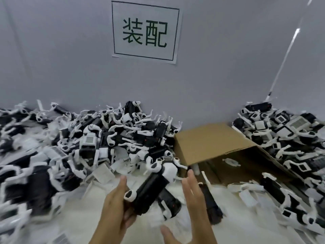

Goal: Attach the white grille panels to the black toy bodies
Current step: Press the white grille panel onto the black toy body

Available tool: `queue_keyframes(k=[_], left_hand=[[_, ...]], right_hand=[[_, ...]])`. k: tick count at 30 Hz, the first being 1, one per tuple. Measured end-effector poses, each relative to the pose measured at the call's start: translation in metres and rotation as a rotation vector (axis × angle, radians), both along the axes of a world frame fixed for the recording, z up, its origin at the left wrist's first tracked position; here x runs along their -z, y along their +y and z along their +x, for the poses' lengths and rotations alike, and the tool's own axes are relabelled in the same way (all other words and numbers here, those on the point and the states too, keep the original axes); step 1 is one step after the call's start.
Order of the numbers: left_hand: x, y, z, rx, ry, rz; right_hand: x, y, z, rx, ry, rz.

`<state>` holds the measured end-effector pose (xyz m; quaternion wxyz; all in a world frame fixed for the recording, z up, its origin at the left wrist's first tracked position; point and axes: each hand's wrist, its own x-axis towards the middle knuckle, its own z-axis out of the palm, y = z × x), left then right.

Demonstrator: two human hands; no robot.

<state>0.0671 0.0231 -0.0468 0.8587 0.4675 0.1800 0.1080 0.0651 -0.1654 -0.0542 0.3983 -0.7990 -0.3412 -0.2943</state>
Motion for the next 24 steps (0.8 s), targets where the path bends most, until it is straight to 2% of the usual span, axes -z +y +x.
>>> queue_keyframes(k=[3,6,11,13,15,17,21,24], left_hand=[[0.004,0.005,-0.007,0.158,0.045,0.111],[0.004,0.011,-0.014,0.324,0.061,0.136],[0.004,0.019,-0.017,0.456,0.005,0.146],[0.0,0.016,-0.018,0.514,-0.076,0.296],[-0.003,0.012,-0.021,0.508,-0.159,0.545],[-0.004,0.007,-0.021,0.484,-0.258,0.655],[0.0,-0.001,-0.022,0.655,-0.297,0.701],[-0.002,-0.003,-0.027,0.693,-0.328,0.61]], right_hand=[[0.004,0.007,0.009,-0.008,-0.122,-0.089],[0.012,0.001,0.02,0.015,-0.188,-0.199],[0.024,-0.01,0.024,0.008,-0.161,-0.028],[0.023,-0.009,0.022,0.013,-0.191,0.019],[0.019,-0.008,0.018,0.01,-0.214,0.033],[0.017,-0.006,0.015,-0.006,-0.218,0.036],[0.015,-0.007,0.01,-0.034,-0.193,0.075],[0.015,-0.008,0.008,-0.014,-0.013,0.274]])
